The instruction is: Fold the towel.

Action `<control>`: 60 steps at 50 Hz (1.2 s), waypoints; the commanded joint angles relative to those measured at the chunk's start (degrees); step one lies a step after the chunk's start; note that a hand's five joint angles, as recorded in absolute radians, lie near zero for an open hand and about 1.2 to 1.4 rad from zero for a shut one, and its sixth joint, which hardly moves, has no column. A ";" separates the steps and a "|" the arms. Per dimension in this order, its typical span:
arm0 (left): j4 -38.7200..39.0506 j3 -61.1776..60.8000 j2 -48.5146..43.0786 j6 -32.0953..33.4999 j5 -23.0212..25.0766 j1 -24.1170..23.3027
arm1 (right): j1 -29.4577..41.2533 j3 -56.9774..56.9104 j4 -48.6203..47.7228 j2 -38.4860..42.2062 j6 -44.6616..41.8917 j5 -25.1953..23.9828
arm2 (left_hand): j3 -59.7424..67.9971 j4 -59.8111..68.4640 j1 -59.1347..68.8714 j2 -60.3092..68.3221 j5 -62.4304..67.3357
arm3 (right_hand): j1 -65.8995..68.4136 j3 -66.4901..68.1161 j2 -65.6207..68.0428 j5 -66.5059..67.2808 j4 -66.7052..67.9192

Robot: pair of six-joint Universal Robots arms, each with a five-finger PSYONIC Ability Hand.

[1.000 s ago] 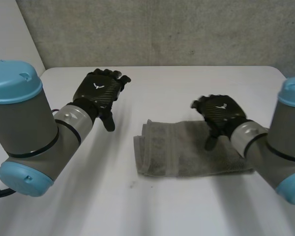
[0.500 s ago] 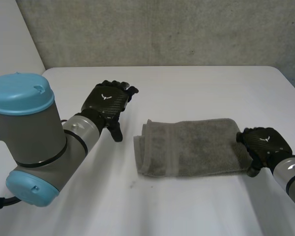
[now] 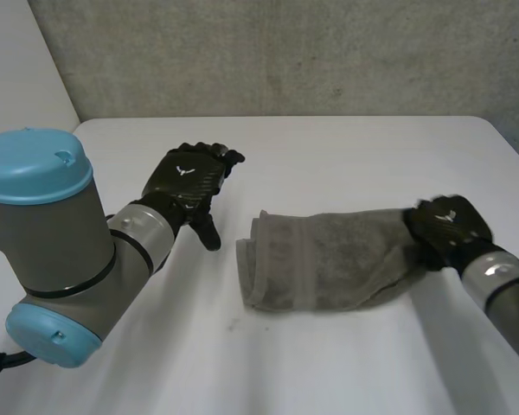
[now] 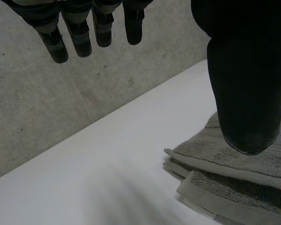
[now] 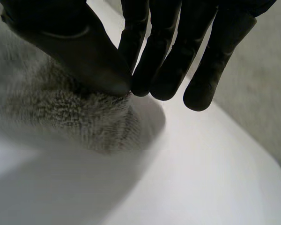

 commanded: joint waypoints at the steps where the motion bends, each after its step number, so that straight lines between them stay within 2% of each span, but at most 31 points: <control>1: -0.13 -0.11 0.80 0.00 -0.35 0.51 | 13.62 -8.35 0.39 0.48 3.09 -0.27 | 0.54 0.46 0.10 0.51 -1.99 | 4.06 3.63 3.40 2.58 3.13; 2: -0.13 -0.11 0.81 0.00 -0.35 0.51 | 13.65 -8.37 0.39 0.49 3.10 -0.27 | 0.54 0.46 0.10 0.51 -1.99 | 4.06 3.63 3.40 2.58 3.13; 4: -0.13 -0.11 0.98 -0.09 -1.40 0.77 | 20.12 -12.13 0.56 3.11 3.62 -0.27 | 0.54 0.46 0.10 0.51 -1.99 | 4.06 3.63 3.40 2.58 3.13; 5: -0.13 -0.11 0.98 -0.09 -1.41 0.77 | 20.15 -12.15 0.57 3.12 3.62 -0.27 | 0.54 0.46 0.10 0.51 -1.99 | 4.06 3.63 3.40 2.58 3.13; 8: -0.21 -0.11 1.07 -0.17 -2.81 1.39 | 26.55 -17.15 2.31 9.34 3.54 -0.27 | 0.54 0.46 0.10 0.51 -1.99 | 4.06 3.63 3.40 2.58 3.13; 13: -0.21 -0.37 1.07 -0.17 -3.08 1.56 | 29.20 -21.02 5.65 16.11 3.10 -0.19 | 0.54 0.46 0.10 0.51 -1.99 | 4.06 3.63 3.40 2.58 3.13; 22: 0.23 -1.61 1.07 -0.09 -2.64 1.56 | 28.94 -22.61 8.12 15.95 4.68 -0.71 | 0.54 0.46 0.10 0.51 -1.99 | 4.06 3.63 3.40 2.58 3.13; 25: 0.31 -0.99 0.98 -0.09 -2.64 1.39 | 29.20 -22.43 8.56 16.48 5.73 -2.56 | 0.54 0.46 0.10 0.51 -1.99 | 4.06 3.63 3.40 2.58 3.13; 27: 0.40 -0.29 0.72 -0.09 -2.72 1.30 | 29.64 -21.38 9.09 17.36 6.52 -7.02 | 0.54 0.46 0.10 0.51 -1.99 | 4.06 3.63 3.40 2.58 3.13; 28: 0.40 -0.29 0.72 -0.09 -2.72 1.30 | 29.64 -21.38 9.09 17.36 6.52 -7.04 | 0.54 0.46 0.10 0.51 -1.99 | 4.06 3.63 3.40 2.58 3.13; 29: 0.40 0.06 0.54 -0.09 -2.72 1.13 | 29.82 -20.86 9.44 17.71 7.13 -9.22 | 0.54 0.46 0.10 0.51 -1.99 | 4.06 3.63 3.40 2.58 3.13; 34: 0.66 0.41 0.45 -0.09 -2.81 1.12 | 30.08 -19.89 9.53 17.54 7.32 -12.75 | 0.54 0.46 0.10 0.51 -1.99 | 4.06 3.63 3.40 2.58 3.13; 44: 1.10 0.77 0.45 -0.17 -2.99 0.95 | 30.35 -22.08 9.62 20.00 7.58 -12.58 | 0.54 0.46 0.10 0.51 -1.99 | 4.06 3.63 3.40 2.58 3.13; 47: 1.10 0.94 0.19 -0.09 -2.99 0.86 | 30.17 -21.64 9.88 18.94 7.84 -10.91 | 0.54 0.46 0.10 0.51 -1.99 | 4.06 3.63 3.40 2.58 3.13; 48: 1.10 1.03 0.10 -0.09 -2.90 0.77 | 29.73 -20.95 9.97 17.64 8.28 -8.56 | 0.54 0.46 0.10 0.51 -1.99 | -14.86 -15.29 -15.52 -16.35 -15.79; 49: 1.10 1.03 0.10 -0.09 -2.90 0.77 | 29.73 -20.94 9.97 17.62 8.28 -8.54 | 0.54 0.46 0.10 0.51 -1.99 | -15.05 -15.48 -15.71 -16.54 -15.98; 50: 1.10 1.20 0.10 -0.09 -2.81 0.69 | 29.64 -19.90 9.71 15.27 9.41 -5.49 | 0.54 0.46 0.10 0.51 -1.99 | -52.19 -52.62 -52.85 -53.67 -53.12; 51: 1.10 1.73 0.02 -0.09 -2.72 0.42 | 29.47 -18.15 9.53 12.29 10.47 -2.76 | 0.58 0.50 0.14 0.55 -1.94 | -65.94 -66.37 -66.60 -67.42 -66.87; 52: 1.10 1.73 0.01 -0.09 -2.72 0.42 | 29.47 -18.13 9.53 12.26 10.48 -2.74 | 0.58 0.50 0.14 0.55 -1.94 | -65.94 -66.37 -66.60 -67.42 -66.87; 54: 1.10 3.31 -1.12 0.09 -2.55 -0.19 | 27.02 -14.63 9.09 7.54 11.44 1.38 | 0.75 0.67 0.31 0.72 -1.77 | -65.94 -66.37 -66.60 -67.42 -66.87; 60: 1.02 7.53 -4.73 0.18 -2.46 -2.57 | 19.36 -9.95 10.50 2.77 12.06 3.86 | 1.26 1.17 0.82 1.22 -1.27 | -65.94 -66.37 -66.60 -67.42 -66.87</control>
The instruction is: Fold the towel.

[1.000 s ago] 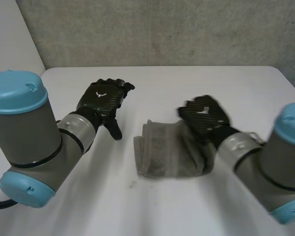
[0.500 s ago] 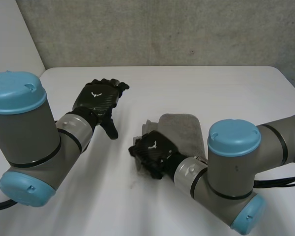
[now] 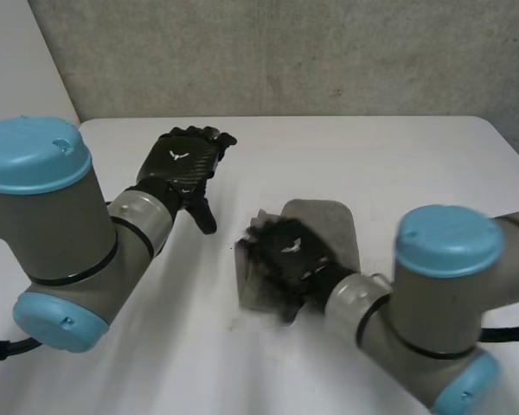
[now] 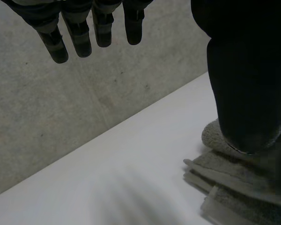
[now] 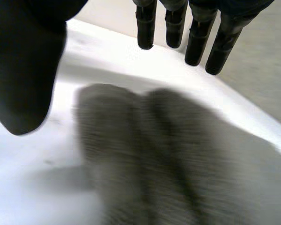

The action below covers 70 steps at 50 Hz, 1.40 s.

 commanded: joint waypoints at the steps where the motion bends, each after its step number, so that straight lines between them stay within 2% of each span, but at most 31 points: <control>1: -0.27 6.24 -5.17 0.14 0.17 -3.30 | -9.79 8.03 2.09 -8.23 1.62 4.56 | 1.76 1.67 1.32 1.73 -0.77 | -4.33 -3.99 -4.24 -3.55 -4.79; 8: -0.54 11.09 -10.28 0.14 0.26 -5.86 | -15.69 14.20 6.58 -14.92 2.94 2.36 | 2.10 2.02 1.66 2.07 -0.43 | -4.33 -3.99 -4.24 -3.55 -4.79; 10: -0.63 13.10 -12.99 0.14 1.13 -7.34 | -19.10 16.65 7.20 -17.02 3.29 -0.61 | 4.10 4.02 3.66 4.07 1.58 | -4.33 -3.99 -4.24 -3.55 -4.79; 15: -1.67 15.65 -17.04 -0.04 4.47 -9.80 | -24.20 18.06 6.76 -19.05 3.91 -4.22 | 6.79 6.71 6.36 6.77 4.27 | -4.33 -3.99 -4.24 -3.55 -4.79; 18: -3.52 16.71 -19.24 -0.13 4.83 -10.69 | -26.76 17.89 6.67 -19.14 4.52 -5.46 | 8.99 8.90 8.55 8.96 6.46 | -4.33 -3.99 -4.24 -3.55 -4.79; 24: -5.02 17.07 -21.27 -0.04 4.57 -10.95 | -27.29 16.92 5.53 -18.18 4.53 -5.81 | 13.87 13.79 13.43 13.85 11.35 | -4.33 -3.99 -4.24 -3.55 -4.79; 32: -5.46 15.92 -23.29 -0.04 3.95 -10.87 | -26.86 10.86 3.95 -11.41 4.61 -4.06 | 24.81 24.72 24.37 24.78 22.28 | -4.33 -3.99 -4.24 -3.55 -4.79; 34: -5.37 14.79 -23.55 0.05 1.33 -10.87 | -26.16 8.06 4.03 -9.05 4.70 -1.87 | 38.85 38.77 38.41 38.83 36.33 | -4.33 -3.99 -4.24 -3.55 -4.79; 35: -5.37 14.78 -23.55 0.05 1.32 -10.87 | -26.15 8.05 4.03 -9.04 4.70 -1.86 | 38.94 38.85 38.50 38.91 36.41 | -4.33 -3.99 -4.24 -3.55 -4.79; 37: -5.11 13.38 -23.12 0.31 -3.23 -10.87 | -22.22 4.72 4.03 -6.68 4.70 1.11 | 53.84 53.76 53.40 53.82 51.32 | -4.33 -3.99 -4.24 -3.55 -4.79; 40: -4.93 12.32 -22.41 0.40 -6.15 -10.87 | -19.91 2.86 4.21 -5.34 4.79 2.62 | 57.78 57.69 57.34 57.75 55.25 | -4.33 -3.99 -4.24 -3.55 -4.79; 42: -4.50 10.31 -20.14 0.49 -11.40 -10.87 | -16.50 -0.55 4.82 -2.02 5.49 5.25 | 62.81 62.73 62.37 62.78 60.29 | -4.33 -3.99 -4.24 -3.55 -4.79; 45: -3.88 7.59 -17.85 0.49 -14.32 -10.95 | -13.60 -4.24 6.22 1.58 8.46 6.40 | 62.32 62.24 61.88 62.29 59.80 | -4.33 -3.99 -4.24 -3.55 -4.79; 53: -2.39 1.08 -13.80 0.58 -14.86 -12.09 | -8.14 -14.00 11.41 9.41 14.63 6.49 | 60.30 60.22 59.86 60.28 57.78 | -4.33 -3.99 -4.24 -3.55 -4.79; 63: 1.57 -1.83 -13.71 0.66 -15.03 -12.80 | -6.03 -19.02 15.54 11.53 17.18 6.84 | 57.61 57.53 57.17 57.58 55.09 | -4.33 -3.99 -4.24 -3.55 -4.79; 65: 1.83 -1.74 -13.71 0.66 -14.94 -12.80 | -6.11 -18.67 15.64 11.18 17.18 6.93 | 54.41 54.33 53.97 54.38 51.89 | -4.33 -3.99 -4.24 -3.55 -4.79; 67: 1.75 -1.30 -13.71 0.75 -15.03 -12.71 | -6.11 -18.15 15.64 10.83 17.18 6.93 | 34.17 34.08 33.73 34.14 31.64 | -4.33 -3.99 -4.24 -3.55 -4.79; 68: 1.75 -1.30 -13.71 0.75 -15.03 -12.71 | -6.20 -17.62 15.81 10.39 17.18 7.02 | 34.06 33.98 33.62 34.03 31.53 | -4.33 -3.99 -4.24 -3.55 -4.79; 69: 1.57 -1.22 -13.54 1.10 -15.03 -12.71 | -6.55 -16.92 15.81 9.78 17.27 7.02 | 25.90 25.82 25.46 25.87 23.37 | -4.33 -3.99 -4.24 -3.55 -4.79; 70: 1.57 -1.21 -13.53 1.10 -15.03 -12.71 | -6.55 -16.92 15.81 9.77 17.27 7.02 | 25.82 25.73 25.38 25.79 23.29 | -4.33 -3.99 -4.24 -3.55 -4.79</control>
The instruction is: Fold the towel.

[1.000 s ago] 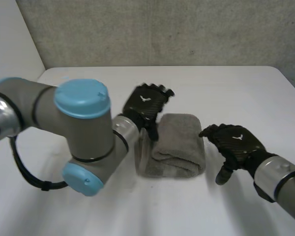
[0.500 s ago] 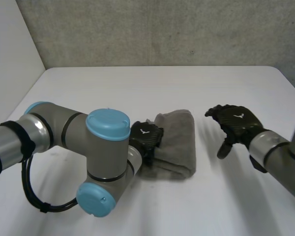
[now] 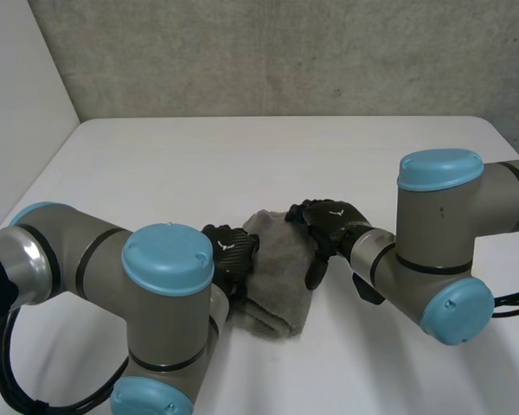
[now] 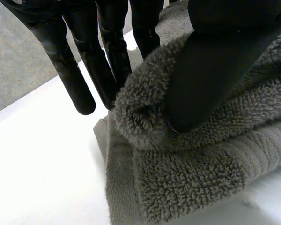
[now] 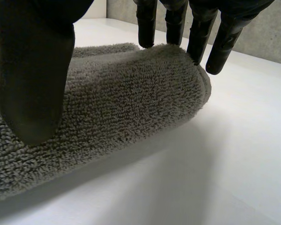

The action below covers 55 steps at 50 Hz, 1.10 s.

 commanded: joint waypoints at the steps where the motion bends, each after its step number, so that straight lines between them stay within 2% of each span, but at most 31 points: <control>1: 0.03 0.64 0.38 1.06 -0.06 0.19 | -0.79 3.00 0.37 -2.68 0.28 0.09 | -25.31 -25.25 -24.81 -25.27 -25.34 | -3.59 -3.99 -4.25 -3.55 -4.79; 2: -0.06 0.55 0.90 1.76 -0.06 0.27 | -0.88 4.49 0.02 -3.91 0.37 -0.17 | -33.40 -33.35 -32.90 -33.37 -33.43 | -3.59 -3.99 -4.25 -3.55 -4.79; 6: -0.15 0.55 3.46 3.52 0.20 0.54 | -0.88 7.32 -0.60 -6.56 0.63 0.09 | -35.67 -35.62 -35.17 -35.64 -35.70 | -3.59 -3.99 -4.25 -3.55 -4.79; 8: -0.15 0.64 5.13 4.32 0.64 0.72 | -0.88 8.73 -1.21 -7.70 1.07 1.23 | -37.35 -37.30 -36.85 -37.32 -37.38 | -3.59 -3.99 -4.25 -3.55 -4.79; 10: -0.24 1.77 7.49 5.80 1.60 1.68 | -0.79 11.18 -2.78 -10.15 3.08 5.43 | -39.70 -39.64 -39.20 -39.67 -39.73 | -3.59 -3.99 -4.25 -3.55 -4.79; 11: -0.24 1.78 7.50 5.81 1.61 1.68 | -0.79 11.19 -2.79 -10.16 3.09 5.45 | -39.71 -39.65 -39.21 -39.68 -39.74 | -3.59 -3.99 -4.25 -3.55 -4.79; 13: -0.59 3.53 8.90 7.38 5.02 2.99 | -0.44 13.20 -3.67 -12.53 5.72 9.21 | -39.71 -39.65 -39.21 -39.68 -39.74 | -3.59 -3.99 -4.25 -3.55 -4.79; 16: -0.94 4.42 9.17 7.57 7.94 3.88 | -0.27 13.83 -3.76 -13.24 6.70 10.46 | -39.71 -39.65 -39.21 -39.68 -39.74 | -3.59 -3.99 -4.25 -3.55 -4.79; 18: -2.86 6.78 8.73 7.39 15.28 5.98 | -0.18 14.26 -3.76 -13.59 9.05 11.77 | -39.54 -39.49 -39.04 -39.51 -39.57 | -3.59 -3.99 -4.25 -3.55 -4.79; 19: -2.88 6.79 8.73 7.39 15.32 5.99 | -0.18 14.26 -3.76 -13.59 9.07 11.78 | -39.54 -39.49 -39.04 -39.51 -39.57 | -3.59 -3.99 -4.25 -3.55 -4.79; 21: -5.85 10.03 7.33 6.34 22.67 7.83 | 0.26 14.35 -3.76 -13.50 11.87 12.13 | -38.70 -38.65 -38.20 -38.67 -38.73 | -3.59 -3.99 -4.25 -3.55 -4.79; 22: -5.86 10.04 7.32 6.34 22.70 7.83 | 0.26 14.35 -3.76 -13.50 11.88 12.13 | -38.70 -38.64 -38.20 -38.67 -38.73 | -3.59 -3.99 -4.25 -3.55 -4.79; 24: -9.10 13.37 3.39 4.50 27.52 9.15 | 2.27 14.09 -3.93 -12.80 14.24 12.22 | -37.53 -37.47 -37.03 -37.50 -37.56 | -3.59 -3.99 -4.25 -3.55 -4.79; 30: -15.26 17.86 -2.77 2.38 31.49 9.42 | 5.18 13.04 -4.81 -9.56 16.80 14.75 | -36.85 -36.80 -36.35 -36.82 -36.88 | -3.59 -3.99 -4.25 -3.55 -4.79; 34: -16.15 17.08 -4.71 2.73 31.15 9.59 | 7.46 12.25 -7.00 -7.62 17.42 17.75 | -35.34 -35.29 -34.84 -35.31 -35.37 | -3.59 -3.99 -4.25 -3.55 -4.79; 38: -15.97 15.76 -5.24 2.56 30.17 10.03 | 8.44 11.19 -7.80 -5.59 17.42 18.55 | -32.81 -32.76 -32.31 -32.78 -32.84 | -3.59 -3.99 -4.25 -3.55 -4.79; 43: -15.53 14.52 -5.60 3.08 25.78 11.79 | 9.31 9.25 -7.89 -2.60 17.33 18.90 | -32.48 -32.42 -31.98 -32.44 -32.50 | -3.59 -3.99 -4.25 -3.55 -4.79; 45: -15.62 14.09 -5.77 3.61 21.93 12.58 | 9.84 7.86 -7.89 -0.68 17.24 19.33 | -31.97 -31.92 -31.47 -31.94 -32.00 | -3.59 -3.99 -4.25 -3.55 -4.79; 48: -15.53 12.69 -5.86 3.96 19.98 12.84 | 10.19 6.54 -7.89 0.99 17.24 20.21 | -31.97 -31.92 -31.47 -31.94 -32.00 | -3.59 -3.99 -4.25 -3.55 -4.79; 55: -14.66 9.61 -5.86 5.10 19.63 12.84 | 10.81 4.34 -7.89 3.80 16.72 21.01 | -32.14 -32.08 -31.64 -32.11 -32.17 | -3.59 -3.99 -4.25 -3.55 -4.79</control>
